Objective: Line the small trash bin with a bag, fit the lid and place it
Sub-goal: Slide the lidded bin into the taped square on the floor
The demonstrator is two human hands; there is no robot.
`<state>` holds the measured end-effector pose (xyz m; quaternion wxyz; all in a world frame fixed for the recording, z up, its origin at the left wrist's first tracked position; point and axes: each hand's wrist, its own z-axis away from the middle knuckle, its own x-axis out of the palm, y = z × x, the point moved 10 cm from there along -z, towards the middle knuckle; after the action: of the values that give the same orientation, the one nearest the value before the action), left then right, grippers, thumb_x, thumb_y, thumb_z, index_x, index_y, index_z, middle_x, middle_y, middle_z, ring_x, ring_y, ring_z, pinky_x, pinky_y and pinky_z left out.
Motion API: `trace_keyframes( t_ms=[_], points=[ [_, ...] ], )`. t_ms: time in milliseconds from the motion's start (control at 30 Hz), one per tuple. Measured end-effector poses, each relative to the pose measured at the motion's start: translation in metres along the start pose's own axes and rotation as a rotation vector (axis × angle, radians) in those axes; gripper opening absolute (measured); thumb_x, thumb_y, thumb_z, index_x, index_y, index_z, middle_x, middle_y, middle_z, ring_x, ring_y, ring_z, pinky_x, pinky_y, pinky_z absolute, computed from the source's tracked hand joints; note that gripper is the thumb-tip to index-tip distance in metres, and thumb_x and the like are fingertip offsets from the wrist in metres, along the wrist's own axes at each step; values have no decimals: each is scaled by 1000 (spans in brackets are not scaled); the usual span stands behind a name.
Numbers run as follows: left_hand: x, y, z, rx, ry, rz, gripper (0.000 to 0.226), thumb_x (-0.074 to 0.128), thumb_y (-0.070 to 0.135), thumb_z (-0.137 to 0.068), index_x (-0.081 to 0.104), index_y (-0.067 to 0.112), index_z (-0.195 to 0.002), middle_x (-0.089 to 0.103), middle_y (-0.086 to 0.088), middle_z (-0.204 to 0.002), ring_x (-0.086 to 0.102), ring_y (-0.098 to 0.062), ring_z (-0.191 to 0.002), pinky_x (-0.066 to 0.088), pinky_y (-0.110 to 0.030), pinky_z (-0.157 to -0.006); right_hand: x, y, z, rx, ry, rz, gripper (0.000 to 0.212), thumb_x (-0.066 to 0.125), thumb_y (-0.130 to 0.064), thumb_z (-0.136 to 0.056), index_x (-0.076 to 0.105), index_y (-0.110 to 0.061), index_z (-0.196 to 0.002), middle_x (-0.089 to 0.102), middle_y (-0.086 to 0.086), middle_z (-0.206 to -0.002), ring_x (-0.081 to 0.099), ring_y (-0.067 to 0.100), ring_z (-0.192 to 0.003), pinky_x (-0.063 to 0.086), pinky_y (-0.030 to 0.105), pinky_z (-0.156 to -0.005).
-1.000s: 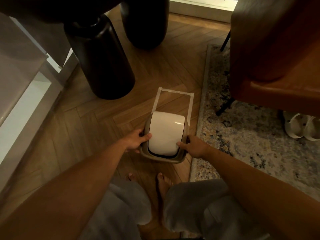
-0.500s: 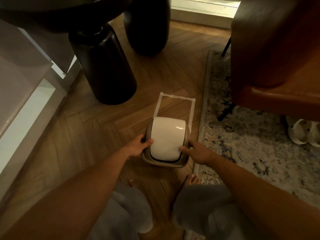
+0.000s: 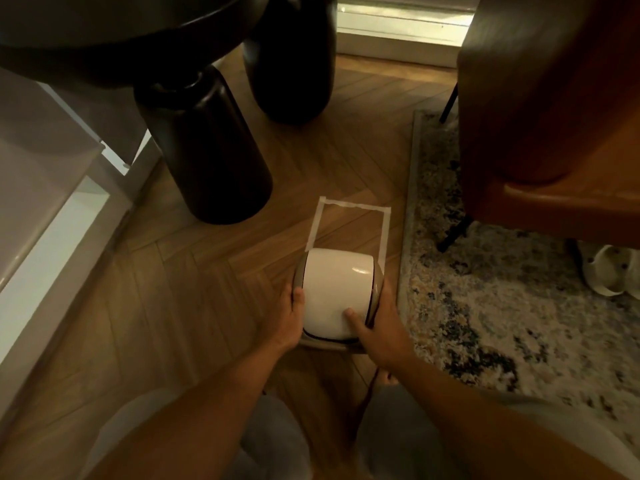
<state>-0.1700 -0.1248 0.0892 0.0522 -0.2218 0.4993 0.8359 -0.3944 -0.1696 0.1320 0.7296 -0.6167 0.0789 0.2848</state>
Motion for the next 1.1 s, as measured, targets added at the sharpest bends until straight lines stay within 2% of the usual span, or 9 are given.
trace_keyframes(
  t_ms=[100, 200, 467, 600, 667, 767, 833, 967, 1100],
  points=[
    [6, -7, 6, 47, 35, 68, 91, 18, 90, -83, 32, 34, -154, 52, -5, -147, 57, -25, -128, 51, -52, -104, 10, 5, 15, -45, 77, -47, 113, 81, -50, -80, 6, -30, -162, 42, -8, -151, 44, 5, -137, 45, 41, -110],
    [11, -12, 12, 48, 57, 50, 96, 17, 89, -84, 22, 30, -159, 42, -6, -156, 49, -25, -136, 48, -51, -108, 11, 11, 18, -53, 97, -38, 119, 84, -51, -77, 3, -31, -162, 41, -4, -151, 43, 11, -139, 46, 46, -110],
    [13, -13, 14, 131, 74, -4, 95, 29, 87, -85, 21, 28, -160, 46, -6, -153, 53, -22, -132, 52, -48, -104, 10, 16, 16, -92, 94, -106, 119, 83, -57, -77, 3, -36, -163, 44, -3, -152, 48, 14, -138, 50, 46, -105],
    [18, -12, 5, 96, 102, 91, 101, 36, 90, -81, 20, 30, -160, 46, -5, -153, 54, -25, -131, 54, -51, -101, 8, 15, 9, -101, 172, -102, 112, 77, -63, -79, 1, -44, -160, 41, -9, -150, 45, 8, -137, 45, 35, -108],
    [19, -12, 2, 69, 121, 132, 102, 36, 92, -78, 28, 30, -158, 54, -7, -145, 60, -25, -123, 56, -52, -96, 4, 16, 5, -88, 239, -120, 104, 73, -68, -79, 9, -45, -158, 41, -10, -147, 45, 7, -135, 44, 32, -107],
    [24, -5, -2, 94, 136, 132, 100, 36, 92, -78, 33, 30, -156, 62, -3, -136, 65, -20, -114, 59, -49, -90, -5, 28, -9, -35, 299, -200, 94, 72, -67, -80, 31, -28, -155, 49, -2, -144, 54, 14, -128, 55, 43, -99],
    [25, 2, -8, 115, 160, 101, 101, 32, 93, -77, 34, 30, -156, 61, -1, -135, 64, -19, -114, 59, -46, -90, -6, 34, -20, -38, 289, -241, 86, 75, -62, -82, 37, -27, -152, 56, -3, -138, 59, 13, -123, 60, 43, -90],
    [24, 21, -23, 174, 148, 72, 98, 28, 94, -77, 37, 34, -154, 57, 10, -134, 58, -10, -115, 49, -22, -85, -13, 38, -30, -48, 327, -244, 85, 75, -60, -84, 37, -27, -153, 57, -5, -138, 59, 11, -125, 57, 42, -94],
    [24, 21, -32, 180, 177, 69, 104, 30, 93, -77, 37, 26, -156, 60, 3, -138, 59, -12, -118, 52, -33, -94, -14, 40, -42, -49, 342, -162, 93, 74, -64, -80, 35, -28, -156, 52, -1, -140, 53, 12, -128, 54, 44, -99]
  ],
)
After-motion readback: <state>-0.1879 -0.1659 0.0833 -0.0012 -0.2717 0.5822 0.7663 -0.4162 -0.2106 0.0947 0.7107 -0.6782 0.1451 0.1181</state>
